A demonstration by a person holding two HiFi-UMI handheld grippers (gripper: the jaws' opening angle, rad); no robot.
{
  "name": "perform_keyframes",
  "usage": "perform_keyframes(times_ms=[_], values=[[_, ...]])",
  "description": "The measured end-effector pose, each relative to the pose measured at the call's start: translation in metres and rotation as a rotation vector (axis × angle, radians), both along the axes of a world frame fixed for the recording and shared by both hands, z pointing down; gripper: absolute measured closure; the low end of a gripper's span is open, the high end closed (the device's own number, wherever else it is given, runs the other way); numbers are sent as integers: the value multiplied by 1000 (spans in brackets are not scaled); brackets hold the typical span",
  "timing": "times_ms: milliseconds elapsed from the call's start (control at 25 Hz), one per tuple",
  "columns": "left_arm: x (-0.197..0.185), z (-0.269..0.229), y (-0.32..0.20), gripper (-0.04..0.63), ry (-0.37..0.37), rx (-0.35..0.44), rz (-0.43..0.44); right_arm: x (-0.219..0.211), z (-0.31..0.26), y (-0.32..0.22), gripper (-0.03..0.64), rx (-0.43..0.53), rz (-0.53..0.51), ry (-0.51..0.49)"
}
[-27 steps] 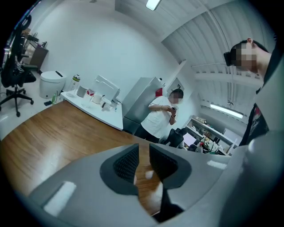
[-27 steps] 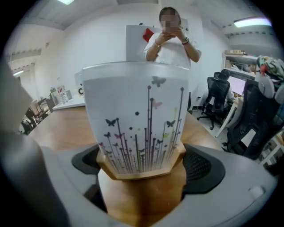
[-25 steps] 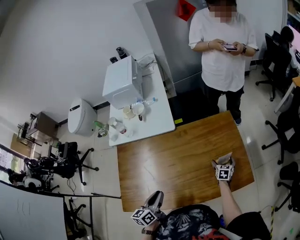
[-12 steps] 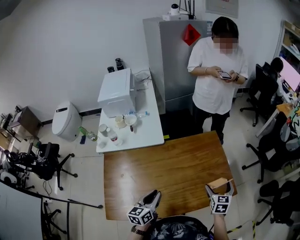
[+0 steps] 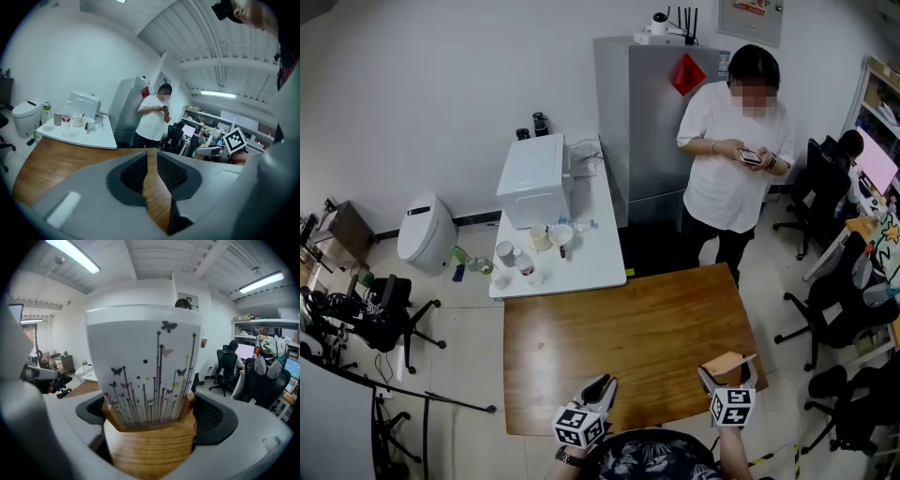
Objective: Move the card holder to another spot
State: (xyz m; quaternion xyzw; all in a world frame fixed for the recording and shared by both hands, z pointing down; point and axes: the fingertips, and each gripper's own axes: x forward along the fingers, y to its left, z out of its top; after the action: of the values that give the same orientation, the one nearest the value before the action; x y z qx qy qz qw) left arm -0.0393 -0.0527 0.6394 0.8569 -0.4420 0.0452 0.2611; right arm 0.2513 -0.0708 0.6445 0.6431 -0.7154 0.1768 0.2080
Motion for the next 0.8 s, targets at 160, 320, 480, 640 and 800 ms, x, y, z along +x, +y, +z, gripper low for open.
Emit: perform_keyframes(times_ms=[160,320,480,640,800], values=[[-11,10,8,545,-6,-27,-30,-8,3,-5,80,-8,-28,-4],[-19,15,9,545,-13,-38,-61,-21,3,-14,78,-9,-72,-11],[-35,12,7,545,-17,-43,-119,-47,5,-29,80,-14,-137,-28],[-64,12,14,545,-30,-50,-212,-103,23,-44,80,-26,-264,-42],[-111,13,45,546,-52,-79,-350,-196,63,-49,80,-50,-447,-77]])
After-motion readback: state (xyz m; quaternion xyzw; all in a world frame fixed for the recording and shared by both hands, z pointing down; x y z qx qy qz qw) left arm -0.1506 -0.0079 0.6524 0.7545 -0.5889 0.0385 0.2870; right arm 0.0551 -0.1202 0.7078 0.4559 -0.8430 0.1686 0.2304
